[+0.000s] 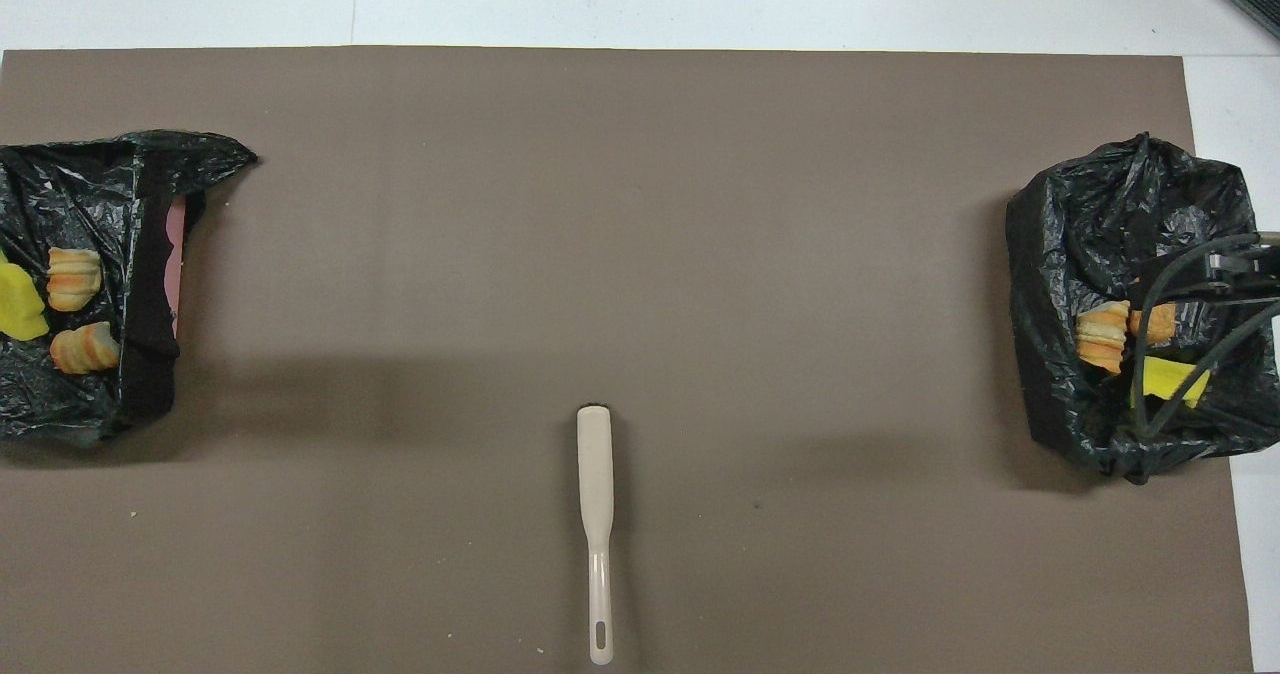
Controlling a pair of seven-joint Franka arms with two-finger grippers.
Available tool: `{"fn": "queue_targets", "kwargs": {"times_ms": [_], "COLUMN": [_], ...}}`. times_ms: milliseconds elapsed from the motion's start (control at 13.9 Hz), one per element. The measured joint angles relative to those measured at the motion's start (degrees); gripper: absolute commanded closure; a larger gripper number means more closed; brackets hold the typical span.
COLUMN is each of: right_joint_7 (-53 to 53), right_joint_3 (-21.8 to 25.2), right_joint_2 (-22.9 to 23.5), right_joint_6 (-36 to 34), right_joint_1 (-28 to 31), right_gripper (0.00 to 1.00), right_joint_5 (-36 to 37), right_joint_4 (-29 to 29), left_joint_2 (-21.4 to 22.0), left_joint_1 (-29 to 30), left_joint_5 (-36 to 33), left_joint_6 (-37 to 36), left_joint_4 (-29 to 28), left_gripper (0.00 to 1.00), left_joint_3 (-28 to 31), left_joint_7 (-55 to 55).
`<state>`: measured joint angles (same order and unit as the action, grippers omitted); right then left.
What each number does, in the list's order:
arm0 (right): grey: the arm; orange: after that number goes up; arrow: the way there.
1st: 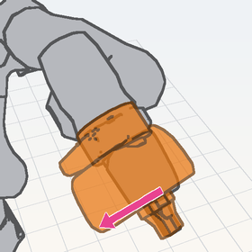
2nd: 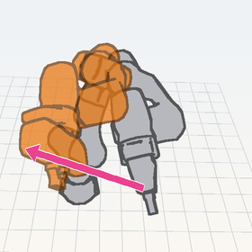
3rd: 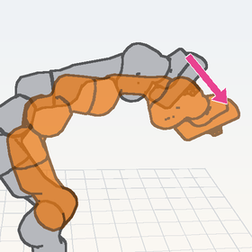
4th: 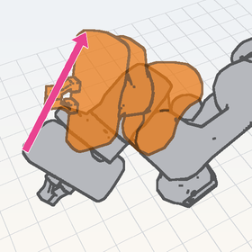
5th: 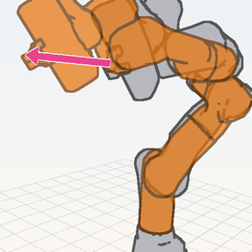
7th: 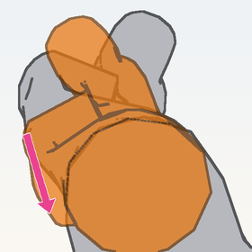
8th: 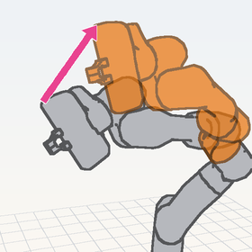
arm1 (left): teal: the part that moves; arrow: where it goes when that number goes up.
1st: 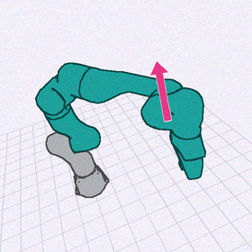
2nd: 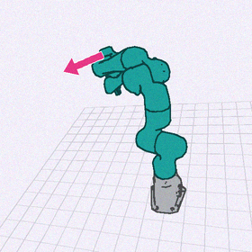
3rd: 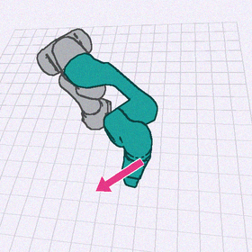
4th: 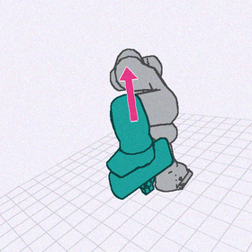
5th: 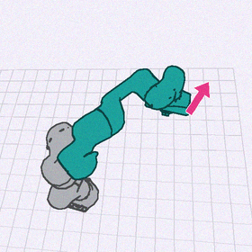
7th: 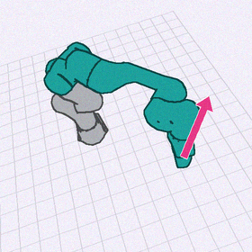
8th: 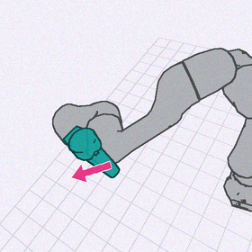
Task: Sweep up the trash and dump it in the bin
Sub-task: 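Lift the empty dustpan away from the bag with the left gripper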
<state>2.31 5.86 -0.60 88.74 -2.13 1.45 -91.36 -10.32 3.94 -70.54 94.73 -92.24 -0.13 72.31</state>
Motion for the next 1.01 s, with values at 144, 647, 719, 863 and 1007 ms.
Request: {"fn": "queue_targets", "kwargs": {"times_ms": [144,647,719,863,1007], "right_joint_7": [0.00,0.00,0.00,0.00,0.00], "right_joint_3": [0.38,0.55,0.55,0.57,0.57], "right_joint_2": [-0.49,-0.88,-0.94,-0.96,-0.96], "right_joint_6": [0.05,0.06,0.06,0.06,0.06], "right_joint_1": [-0.15,-0.45,-0.52,-0.51,-0.52], "right_gripper": [0.00,0.00,0.00,0.00,0.00], "right_joint_5": [-0.03,-0.18,-0.18,-0.18,-0.18], "right_joint_4": [-0.02,-0.46,-0.46,-0.48,-0.49], "left_joint_2": [1.28,2.93,2.93,2.91,2.80], "left_joint_1": [0.06,0.04,0.04,-0.01,-0.12], "left_joint_5": [0.70,29.17,33.08,39.24,44.38], "left_joint_6": [-0.01,-1.00,-1.74,-2.96,-3.29], "left_joint_4": [0.49,1.85,1.82,1.51,0.91], "left_gripper": [1.00,1.00,1.00,1.00,1.00], "left_joint_3": [-0.92,-2.98,-4.06,-7.39,-10.75], "left_joint_7": [-0.12,-4.71,-8.15,-17.37,-27.70]}}
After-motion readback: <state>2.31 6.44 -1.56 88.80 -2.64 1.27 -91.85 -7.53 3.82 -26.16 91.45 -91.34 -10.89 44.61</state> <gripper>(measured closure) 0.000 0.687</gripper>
